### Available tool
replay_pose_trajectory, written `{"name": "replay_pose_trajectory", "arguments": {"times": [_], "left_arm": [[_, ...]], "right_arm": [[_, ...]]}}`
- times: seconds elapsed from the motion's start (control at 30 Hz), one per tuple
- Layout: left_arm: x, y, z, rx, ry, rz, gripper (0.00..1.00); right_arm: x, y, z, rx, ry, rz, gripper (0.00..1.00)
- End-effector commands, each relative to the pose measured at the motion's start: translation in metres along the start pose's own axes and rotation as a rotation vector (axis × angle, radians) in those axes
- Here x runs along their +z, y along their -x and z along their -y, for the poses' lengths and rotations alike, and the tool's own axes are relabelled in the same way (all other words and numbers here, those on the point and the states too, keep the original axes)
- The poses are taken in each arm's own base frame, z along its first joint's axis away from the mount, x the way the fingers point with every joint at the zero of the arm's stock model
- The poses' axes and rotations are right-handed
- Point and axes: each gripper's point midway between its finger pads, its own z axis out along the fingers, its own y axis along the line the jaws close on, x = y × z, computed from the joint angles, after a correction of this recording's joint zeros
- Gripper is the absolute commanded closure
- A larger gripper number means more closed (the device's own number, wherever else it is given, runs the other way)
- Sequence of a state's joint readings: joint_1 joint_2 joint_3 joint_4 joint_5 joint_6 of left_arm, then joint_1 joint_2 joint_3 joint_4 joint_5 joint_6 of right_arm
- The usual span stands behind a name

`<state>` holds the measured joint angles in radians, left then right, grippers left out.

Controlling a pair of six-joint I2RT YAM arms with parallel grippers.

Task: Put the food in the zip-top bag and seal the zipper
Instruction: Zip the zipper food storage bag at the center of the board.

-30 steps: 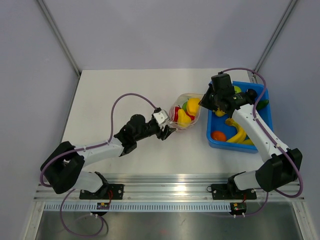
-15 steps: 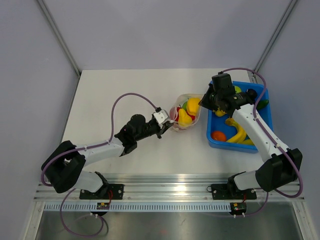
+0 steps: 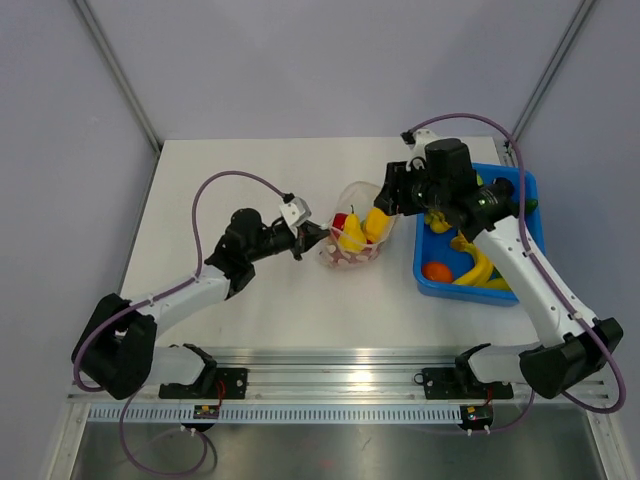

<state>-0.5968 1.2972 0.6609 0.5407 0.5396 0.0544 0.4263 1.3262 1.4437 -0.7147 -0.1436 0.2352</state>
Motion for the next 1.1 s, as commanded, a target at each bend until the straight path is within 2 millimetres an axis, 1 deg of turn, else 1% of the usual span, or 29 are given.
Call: {"name": "replay_pose_trajectory", "arguments": {"times": [0.0, 0.03, 0.07, 0.1, 0.13, 0.17, 0.23, 0.27, 0.3, 0.33, 0.37, 0.4, 0.43, 0.53, 0.6, 0.7, 0.73, 0.77, 0.87, 0.97, 1.07], "left_arm": [[-0.006, 0.04, 0.013, 0.029, -0.161, 0.082, 1.0], [-0.008, 0.04, 0.012, 0.034, -0.162, 0.082, 1.0], [-0.011, 0.038, 0.008, 0.039, -0.153, 0.076, 1.0], [-0.014, 0.038, 0.008, 0.044, -0.153, 0.076, 1.0], [-0.018, 0.039, 0.005, 0.051, -0.143, 0.08, 1.0], [-0.02, 0.038, 0.005, 0.06, -0.143, 0.08, 1.0], [-0.026, 0.039, 0.001, 0.067, -0.132, 0.084, 1.0], [-0.027, 0.041, 0.003, 0.068, -0.145, 0.087, 1.0], [-0.027, 0.04, 0.003, 0.065, -0.149, 0.084, 1.0], [-0.027, 0.042, 0.003, 0.066, -0.153, 0.085, 1.0], [-0.027, 0.043, 0.003, 0.065, -0.156, 0.086, 1.0], [-0.027, 0.044, 0.003, 0.065, -0.158, 0.085, 1.0], [-0.027, 0.045, 0.003, 0.065, -0.161, 0.086, 1.0], [-0.026, 0.045, 0.002, 0.062, -0.169, 0.087, 1.0], [-0.026, 0.048, 0.003, 0.062, -0.175, 0.097, 1.0], [-0.028, 0.05, 0.003, 0.064, -0.176, 0.111, 1.0], [-0.028, 0.049, 0.002, 0.061, -0.171, 0.109, 1.0], [-0.028, 0.051, 0.001, 0.063, -0.171, 0.112, 1.0], [-0.029, 0.052, 0.001, 0.065, -0.177, 0.115, 1.0], [-0.029, 0.052, 0.0, 0.065, -0.179, 0.114, 1.0], [-0.03, 0.053, 0.001, 0.066, -0.183, 0.113, 1.0]], "right_arm": [[-0.02, 0.01, -0.032, -0.332, 0.095, 0.043, 0.41], [-0.019, 0.007, -0.04, -0.428, 0.14, 0.04, 0.41], [-0.017, 0.002, -0.055, -0.492, 0.18, 0.053, 0.41], [-0.02, 0.003, -0.062, -0.544, 0.201, 0.08, 0.42], [-0.02, 0.009, -0.074, -0.634, 0.242, 0.131, 0.43], [-0.019, 0.003, -0.083, -0.681, 0.274, 0.144, 0.43], [-0.024, 0.008, -0.096, -0.757, 0.327, 0.198, 0.41], [-0.027, 0.014, -0.104, -0.778, 0.35, 0.222, 0.41], [-0.02, 0.01, -0.111, -0.797, 0.376, 0.201, 0.4], [-0.018, 0.01, -0.117, -0.83, 0.399, 0.191, 0.41], [-0.015, 0.001, -0.119, -0.855, 0.414, 0.148, 0.41], [-0.008, -0.001, -0.13, -0.915, 0.44, 0.135, 0.41], [-0.004, -0.006, -0.134, -0.949, 0.457, 0.118, 0.42], [0.006, -0.015, -0.145, -1.05, 0.528, 0.111, 0.42], [0.014, -0.014, -0.147, -1.091, 0.534, 0.123, 0.42], [0.022, -0.018, -0.151, -1.111, 0.568, 0.107, 0.41], [0.023, -0.024, -0.152, -1.116, 0.592, 0.086, 0.41], [0.023, -0.024, -0.154, -1.117, 0.604, 0.081, 0.41], [0.034, -0.038, -0.152, -1.117, 0.632, 0.03, 0.42], [0.038, -0.043, -0.152, -1.117, 0.646, 0.016, 0.47], [0.043, -0.043, -0.153, -1.126, 0.652, 0.017, 0.47]]}}
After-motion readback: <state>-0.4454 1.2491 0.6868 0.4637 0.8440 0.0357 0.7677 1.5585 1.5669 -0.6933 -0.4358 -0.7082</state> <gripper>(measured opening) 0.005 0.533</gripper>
